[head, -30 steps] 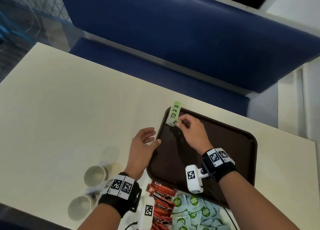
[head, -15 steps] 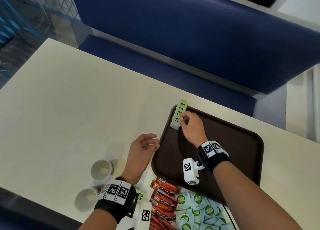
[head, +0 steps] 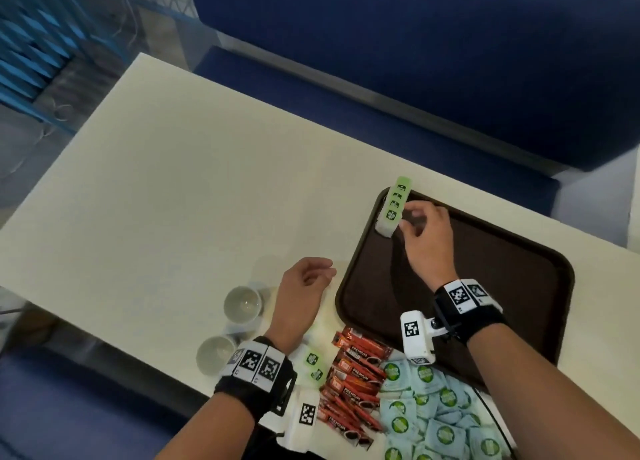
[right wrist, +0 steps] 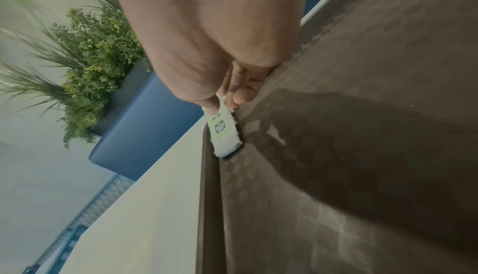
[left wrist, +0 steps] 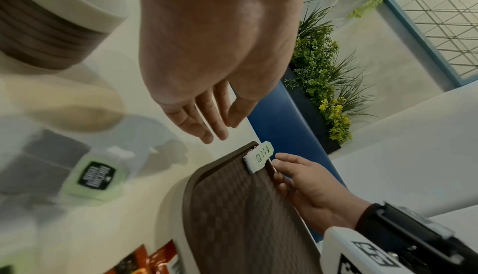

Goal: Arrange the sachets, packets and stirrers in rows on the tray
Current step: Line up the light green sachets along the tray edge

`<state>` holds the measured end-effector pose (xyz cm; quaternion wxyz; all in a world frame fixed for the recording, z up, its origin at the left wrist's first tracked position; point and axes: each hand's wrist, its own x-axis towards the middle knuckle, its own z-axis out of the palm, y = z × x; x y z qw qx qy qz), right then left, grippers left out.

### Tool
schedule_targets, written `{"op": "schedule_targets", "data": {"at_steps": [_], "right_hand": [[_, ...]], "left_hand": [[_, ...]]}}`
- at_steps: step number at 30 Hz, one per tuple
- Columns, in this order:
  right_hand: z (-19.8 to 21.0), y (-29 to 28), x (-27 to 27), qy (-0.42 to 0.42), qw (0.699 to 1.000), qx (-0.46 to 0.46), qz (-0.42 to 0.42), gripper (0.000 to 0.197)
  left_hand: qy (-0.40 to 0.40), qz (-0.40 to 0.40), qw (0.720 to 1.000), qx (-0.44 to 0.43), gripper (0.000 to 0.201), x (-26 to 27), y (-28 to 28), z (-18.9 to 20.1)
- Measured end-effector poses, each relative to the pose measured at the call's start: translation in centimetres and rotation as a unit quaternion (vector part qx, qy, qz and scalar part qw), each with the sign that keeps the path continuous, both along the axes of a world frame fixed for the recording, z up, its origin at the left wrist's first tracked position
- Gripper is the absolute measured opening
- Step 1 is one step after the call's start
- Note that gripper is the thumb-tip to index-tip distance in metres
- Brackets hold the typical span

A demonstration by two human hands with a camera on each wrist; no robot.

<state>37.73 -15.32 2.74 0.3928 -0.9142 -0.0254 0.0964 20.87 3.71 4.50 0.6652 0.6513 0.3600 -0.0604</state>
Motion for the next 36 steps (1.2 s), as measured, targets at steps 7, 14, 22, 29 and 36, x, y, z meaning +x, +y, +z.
{"op": "schedule_targets", "data": {"at_steps": [7, 14, 22, 29, 36], "right_hand": [[1.7, 1.4, -7.0, 0.033, 0.993, 0.061, 0.100, 0.019], [1.4, 3.6, -15.4, 0.129, 0.967, -0.016, 0.218, 0.003], [0.5, 4.8, -20.9, 0.166, 0.952, -0.107, 0.233, 0.019], [-0.1, 5.9, -23.3, 0.135, 0.937, -0.194, 0.256, 0.028], [0.4, 6.7, -24.3, 0.149, 0.920, -0.231, 0.279, 0.033]], "left_hand": [[0.014, -0.062, 0.991, 0.122, 0.026, -4.2, 1.2, 0.3], [0.036, -0.190, 0.943, 0.271, 0.023, -10.1, 1.0, 0.5], [0.087, -0.340, 0.834, 0.426, 0.048, -16.8, -1.0, -1.3], [0.122, -0.344, 0.793, 0.487, 0.068, -18.4, -1.9, -2.4], [0.150, -0.318, 0.817, 0.457, 0.058, -17.9, -1.5, -2.7]]}}
